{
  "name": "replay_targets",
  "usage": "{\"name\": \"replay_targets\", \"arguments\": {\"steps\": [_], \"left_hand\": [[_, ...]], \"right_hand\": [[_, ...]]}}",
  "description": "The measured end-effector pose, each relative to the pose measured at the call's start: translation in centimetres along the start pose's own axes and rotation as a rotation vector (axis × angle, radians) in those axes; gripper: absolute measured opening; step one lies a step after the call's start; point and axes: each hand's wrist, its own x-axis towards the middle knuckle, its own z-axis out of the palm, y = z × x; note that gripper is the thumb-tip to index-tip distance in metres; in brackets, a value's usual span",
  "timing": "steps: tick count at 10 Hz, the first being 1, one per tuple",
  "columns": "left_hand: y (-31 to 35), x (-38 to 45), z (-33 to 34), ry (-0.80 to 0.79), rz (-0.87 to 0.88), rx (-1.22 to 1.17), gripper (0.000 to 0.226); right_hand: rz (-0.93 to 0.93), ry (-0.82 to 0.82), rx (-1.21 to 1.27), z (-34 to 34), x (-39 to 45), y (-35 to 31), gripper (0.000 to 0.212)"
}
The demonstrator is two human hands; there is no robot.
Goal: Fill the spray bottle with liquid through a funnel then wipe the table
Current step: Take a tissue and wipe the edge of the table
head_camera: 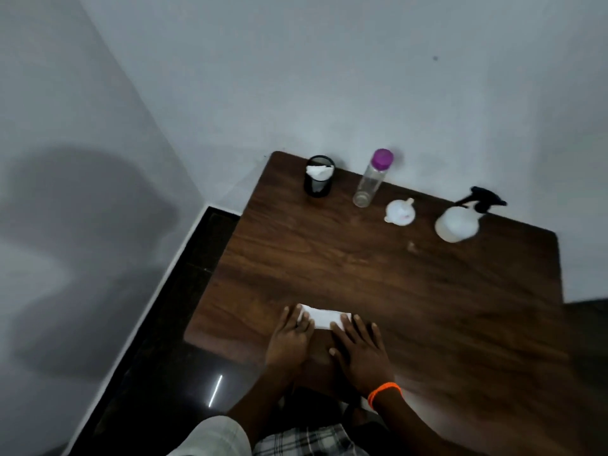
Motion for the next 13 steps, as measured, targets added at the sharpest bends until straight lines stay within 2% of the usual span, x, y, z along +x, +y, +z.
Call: {"name": "replay_targets", "arguments": {"steps": [2,3,4,5,6,7,8,9,10,11,12,13], "left_hand": [[5.0,3.4,-1.3,-0.019,0.223,0.129,0.057],[7.3,4.6,-1.8,-0.071,0.273,0.194,0.071],[9.3,5.8,-2.5,-0.058,0.317,0.215,0.091],[9.3,6.2,-2.8,0.14,0.364,0.203,0.082],[8.6,5.6,-2.3,0.216,0.133,-0.141,0.044],[8.8,7.9,0.1,0.026,-0.108,-0.531,0.034],[9.8,9.6,3.6,0.364,-0.25,-0.696,0.055],[9.8,3.5,-9.1,-0.22,-0.036,-0.766,0.046],[11.3,6.3,-7.9,-0.084,-0.129,-0.662,0.025],[10.8,6.9,-7.2,-0.001,-0.127,-0.745,0.022],[10.5,6.8,-7.0,-0.02,-0.149,-0.844,0.012],[10.4,7.3,-7.2,-0.053,-0.256,-1.05,0.014]], "right_hand": [[0.232,0.032,0.118,0.3,-4.1,3.8,0.057],[0.319,0.071,0.143,0.4,-5.0,5.3,0.055],[0.402,0.1,0.173,0.0,-4.8,6.2,0.051],[0.498,0.208,0.325,-1.0,-4.2,6.1,0.048],[0.665,0.285,0.586,-2.3,-3.0,5.7,0.039],[0.687,0.345,0.742,-3.3,-1.5,4.5,0.031],[0.693,0.325,0.79,-3.6,-0.3,3.7,0.036],[0.712,0.308,0.817,-3.7,0.4,3.5,0.033],[0.702,0.258,0.845,-4.0,0.8,3.6,0.032],[0.752,0.246,0.947,-3.8,1.4,3.4,0.025],[0.75,0.303,1.243,-3.2,2.5,2.1,0.021],[0.803,0.318,1.503,-3.6,3.2,0.8,0.028]]}}
